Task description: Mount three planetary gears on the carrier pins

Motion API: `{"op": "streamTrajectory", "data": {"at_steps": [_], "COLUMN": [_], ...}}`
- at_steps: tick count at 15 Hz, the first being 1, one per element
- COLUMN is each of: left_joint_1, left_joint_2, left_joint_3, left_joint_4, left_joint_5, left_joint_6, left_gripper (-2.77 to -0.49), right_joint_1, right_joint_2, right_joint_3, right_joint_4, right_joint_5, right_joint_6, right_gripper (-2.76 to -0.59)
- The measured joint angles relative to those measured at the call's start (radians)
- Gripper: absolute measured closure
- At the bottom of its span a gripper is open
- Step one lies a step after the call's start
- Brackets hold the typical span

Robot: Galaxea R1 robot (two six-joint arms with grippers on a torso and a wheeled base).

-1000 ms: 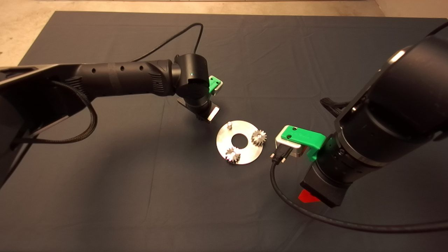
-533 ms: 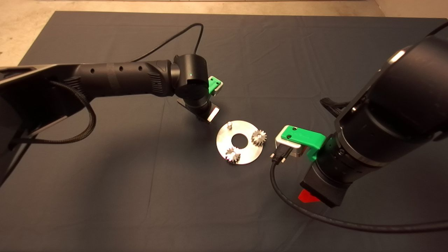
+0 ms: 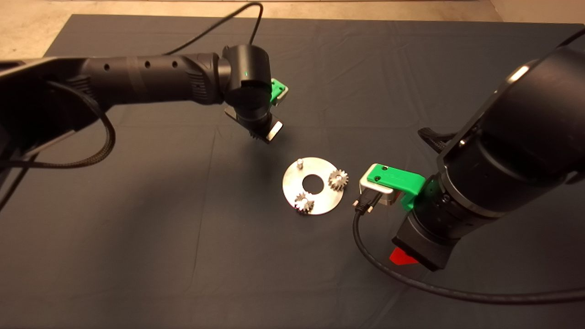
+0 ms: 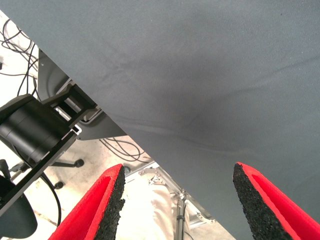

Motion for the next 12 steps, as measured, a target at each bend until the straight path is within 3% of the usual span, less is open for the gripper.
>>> {"op": "streamTrajectory", "data": {"at_steps": [3, 5, 7, 12], "left_joint_1": [-0.071, -0.119, -0.131, -0.131], "left_joint_2": [0.026, 0.048, 0.060, 0.063], "left_joint_3": [0.025, 0.046, 0.081, 0.201], "left_joint_4": [-0.081, -0.100, -0.110, -0.126], "left_joint_5": [0.000, 0.000, 0.000, 0.000], "left_joint_6": [-0.013, -0.043, -0.088, -0.244], "left_gripper": [-0.57, -0.57, -0.57, -0.57], "right_joint_1": [0.000, 0.000, 0.000, 0.000], "right_joint_2": [0.000, 0.000, 0.000, 0.000], "right_joint_3": [0.000, 0.000, 0.000, 0.000], "right_joint_4": [0.000, 0.000, 0.000, 0.000], "right_joint_5": [0.001, 0.001, 0.000, 0.001], "right_joint_6": [0.000, 0.000, 0.000, 0.000], "right_gripper": [-1.60, -1.60, -1.60, -1.60]}}
